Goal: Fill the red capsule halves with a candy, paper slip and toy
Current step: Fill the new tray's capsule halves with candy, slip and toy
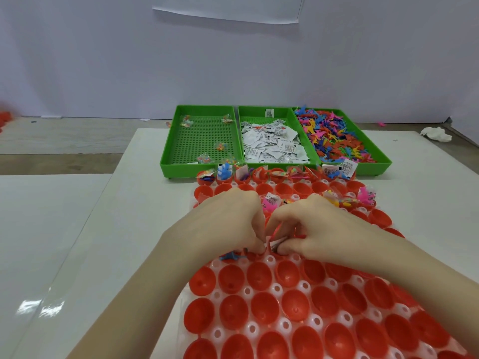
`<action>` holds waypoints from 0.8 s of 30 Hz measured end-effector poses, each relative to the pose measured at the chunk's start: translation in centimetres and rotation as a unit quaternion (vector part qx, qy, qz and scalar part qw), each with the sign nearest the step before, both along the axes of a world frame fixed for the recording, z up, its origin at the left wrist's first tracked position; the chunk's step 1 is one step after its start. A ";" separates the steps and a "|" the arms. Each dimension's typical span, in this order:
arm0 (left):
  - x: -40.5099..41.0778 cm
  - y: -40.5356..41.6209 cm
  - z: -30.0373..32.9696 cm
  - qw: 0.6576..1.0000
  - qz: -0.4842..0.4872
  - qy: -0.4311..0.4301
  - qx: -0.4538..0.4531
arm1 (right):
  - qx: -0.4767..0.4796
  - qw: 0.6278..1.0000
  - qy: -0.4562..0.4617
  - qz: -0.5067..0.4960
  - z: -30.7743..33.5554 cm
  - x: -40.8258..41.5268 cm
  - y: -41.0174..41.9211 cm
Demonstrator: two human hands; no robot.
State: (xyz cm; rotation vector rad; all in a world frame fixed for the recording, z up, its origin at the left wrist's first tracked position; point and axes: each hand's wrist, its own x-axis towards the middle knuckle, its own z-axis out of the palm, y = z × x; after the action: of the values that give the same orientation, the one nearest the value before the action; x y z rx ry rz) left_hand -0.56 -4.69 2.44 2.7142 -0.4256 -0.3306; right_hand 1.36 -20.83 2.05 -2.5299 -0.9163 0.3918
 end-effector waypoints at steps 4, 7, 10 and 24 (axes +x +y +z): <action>0.2 0.8 0.1 0.999 -0.004 0.020 -0.029 | 0.037 0.998 0.039 -0.018 0.8 0.1 -0.4; 0.3 1.3 0.4 0.997 0.002 0.048 -0.066 | 0.031 0.999 0.019 -0.014 1.8 0.0 -0.8; 0.3 2.4 1.0 0.994 0.018 0.024 -0.103 | 0.087 0.996 0.003 -0.018 3.9 0.4 -2.3; 12.0 9.2 -2.6 0.952 0.282 -0.104 -0.063 | -0.010 0.942 -0.065 -0.328 -1.4 16.9 -13.5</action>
State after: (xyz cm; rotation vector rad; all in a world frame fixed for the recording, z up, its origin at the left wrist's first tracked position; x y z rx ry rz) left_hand 11.40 4.50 -0.19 2.6080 0.2750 0.1365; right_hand 18.24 -34.32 0.67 -2.7100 -0.0683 0.0225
